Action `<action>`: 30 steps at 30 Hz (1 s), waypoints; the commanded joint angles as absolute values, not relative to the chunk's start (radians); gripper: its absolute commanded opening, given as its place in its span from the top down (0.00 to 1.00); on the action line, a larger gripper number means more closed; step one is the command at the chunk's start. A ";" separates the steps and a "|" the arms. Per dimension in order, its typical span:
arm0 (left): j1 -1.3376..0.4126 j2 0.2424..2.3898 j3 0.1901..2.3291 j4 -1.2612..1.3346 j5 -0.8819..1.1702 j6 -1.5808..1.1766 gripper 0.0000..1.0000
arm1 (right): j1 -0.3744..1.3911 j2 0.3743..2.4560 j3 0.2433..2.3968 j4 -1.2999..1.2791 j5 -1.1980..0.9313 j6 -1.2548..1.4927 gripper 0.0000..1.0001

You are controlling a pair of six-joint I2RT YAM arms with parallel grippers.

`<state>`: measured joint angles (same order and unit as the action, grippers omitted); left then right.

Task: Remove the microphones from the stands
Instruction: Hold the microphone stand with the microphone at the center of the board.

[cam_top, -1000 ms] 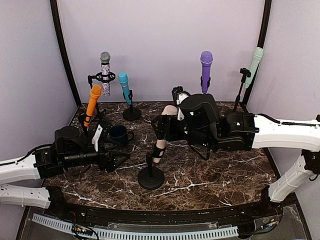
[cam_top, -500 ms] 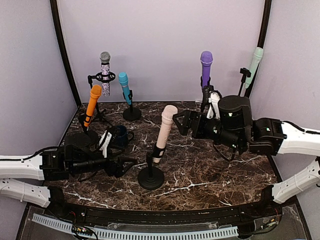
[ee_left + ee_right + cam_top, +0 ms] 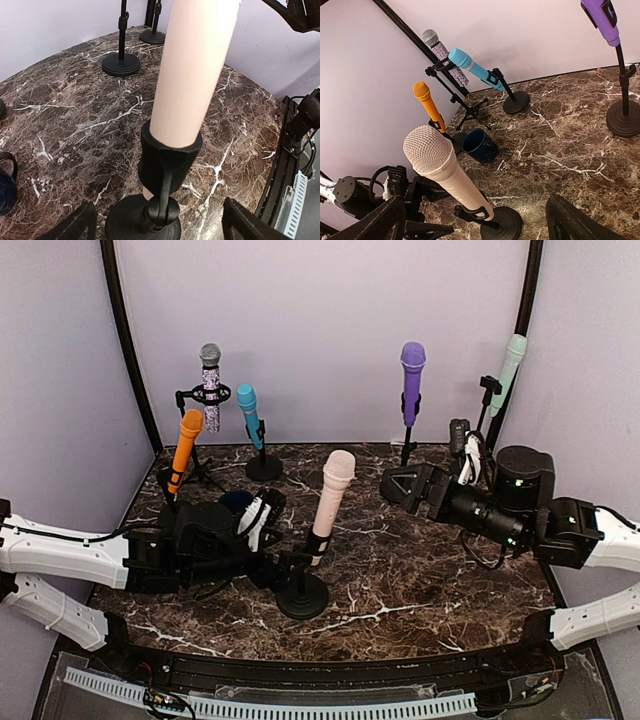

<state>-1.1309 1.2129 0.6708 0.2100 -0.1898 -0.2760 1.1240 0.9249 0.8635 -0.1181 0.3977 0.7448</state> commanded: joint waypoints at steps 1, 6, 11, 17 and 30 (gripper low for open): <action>-1.135 1.240 0.725 0.215 -0.220 -0.290 0.17 | 1.120 0.919 0.841 -0.069 0.384 0.765 0.01; -1.135 1.240 0.723 0.216 -0.214 -0.282 0.35 | 1.120 0.938 0.839 -0.059 0.375 0.771 0.01; -1.135 1.253 0.714 0.190 -0.179 -0.275 0.38 | 1.119 0.946 0.850 -0.066 0.378 0.769 0.01; -1.135 1.252 0.706 0.196 -0.180 -0.272 0.42 | 1.120 0.950 0.849 -0.067 0.379 0.776 0.01; -1.135 1.279 0.723 0.158 -0.203 -0.233 0.49 | 1.120 0.972 0.865 -0.049 0.339 0.782 0.01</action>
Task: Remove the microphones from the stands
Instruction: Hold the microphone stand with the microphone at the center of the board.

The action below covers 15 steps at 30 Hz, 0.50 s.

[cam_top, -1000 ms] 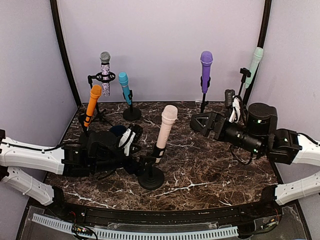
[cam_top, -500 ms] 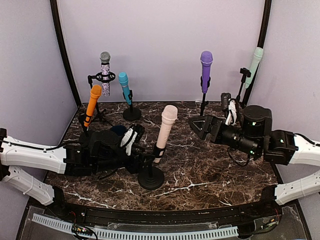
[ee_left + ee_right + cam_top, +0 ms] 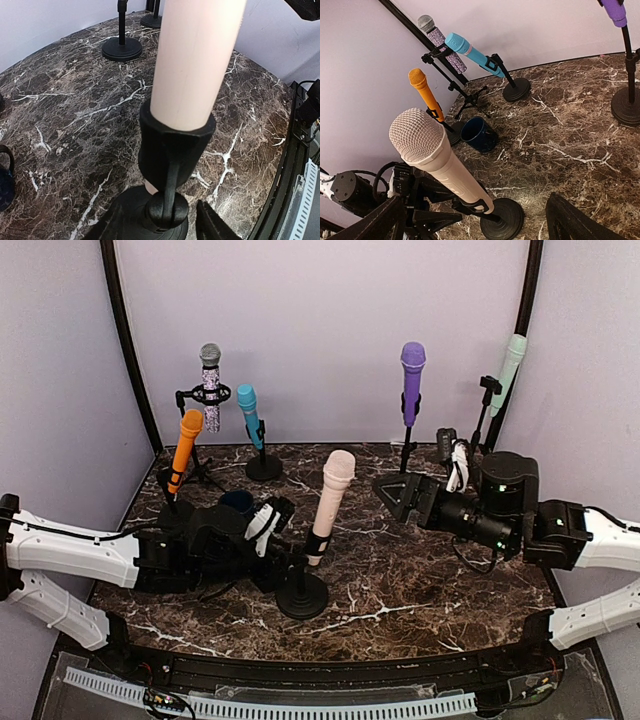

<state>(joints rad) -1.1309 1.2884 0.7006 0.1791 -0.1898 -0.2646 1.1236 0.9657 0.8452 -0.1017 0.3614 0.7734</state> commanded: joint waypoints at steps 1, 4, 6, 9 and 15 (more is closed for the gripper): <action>-1.135 1.276 0.723 0.157 -0.202 -0.221 0.53 | 1.120 0.976 0.868 -0.048 0.334 0.780 0.02; -1.135 1.273 0.726 0.153 -0.171 -0.182 0.59 | 1.120 0.987 0.882 -0.046 0.323 0.770 0.01; -1.135 1.273 0.730 0.147 -0.145 -0.153 0.64 | 1.120 0.995 0.892 -0.050 0.314 0.759 0.02; -1.135 1.283 0.742 0.118 -0.121 -0.103 0.63 | 1.120 1.004 0.912 -0.064 0.312 0.742 0.01; -1.129 1.316 0.792 0.070 -0.115 -0.059 0.52 | 1.120 1.003 0.929 -0.082 0.311 0.736 0.01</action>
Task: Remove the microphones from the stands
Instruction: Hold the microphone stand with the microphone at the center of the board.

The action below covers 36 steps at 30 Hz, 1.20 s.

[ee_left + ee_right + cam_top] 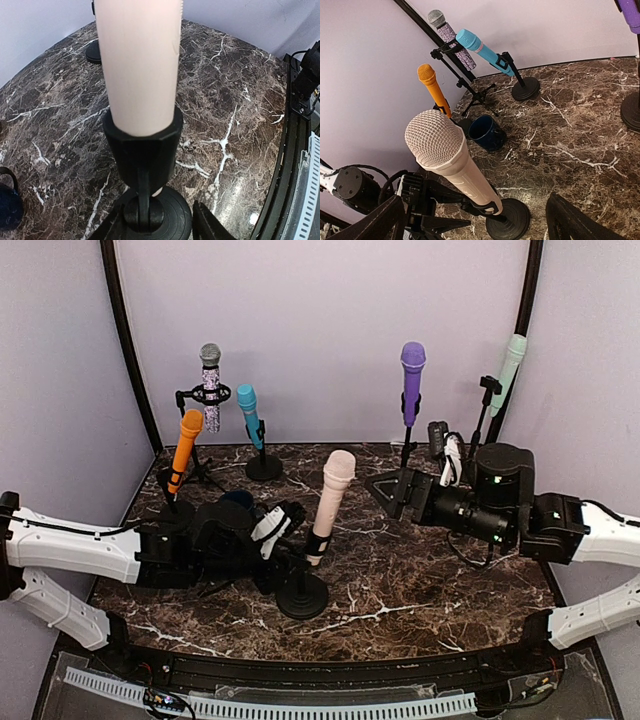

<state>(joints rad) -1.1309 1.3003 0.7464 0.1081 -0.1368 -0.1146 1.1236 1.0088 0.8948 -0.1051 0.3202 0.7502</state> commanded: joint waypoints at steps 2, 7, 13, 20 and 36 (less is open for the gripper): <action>-1.124 1.321 0.793 0.092 -0.113 -0.060 0.51 | 1.121 1.000 0.920 -0.072 0.310 0.744 0.01; -1.107 1.341 0.798 0.123 -0.110 -0.062 0.58 | 1.121 1.009 0.918 -0.062 0.298 0.755 0.01; -1.104 1.341 0.798 0.121 -0.109 -0.055 0.64 | 1.121 1.035 0.938 -0.072 0.290 0.744 0.01; -1.100 1.350 0.811 0.125 -0.099 -0.045 0.63 | 1.121 1.040 0.935 -0.050 0.289 0.747 0.01; -1.091 1.352 0.857 0.043 -0.047 -0.006 0.85 | 1.122 1.066 0.972 -0.021 0.303 0.732 0.01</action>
<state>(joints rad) -1.0988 1.3556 0.8074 0.1062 -0.1043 -0.0387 1.1236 1.0504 0.9157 -0.0795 0.2920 0.7441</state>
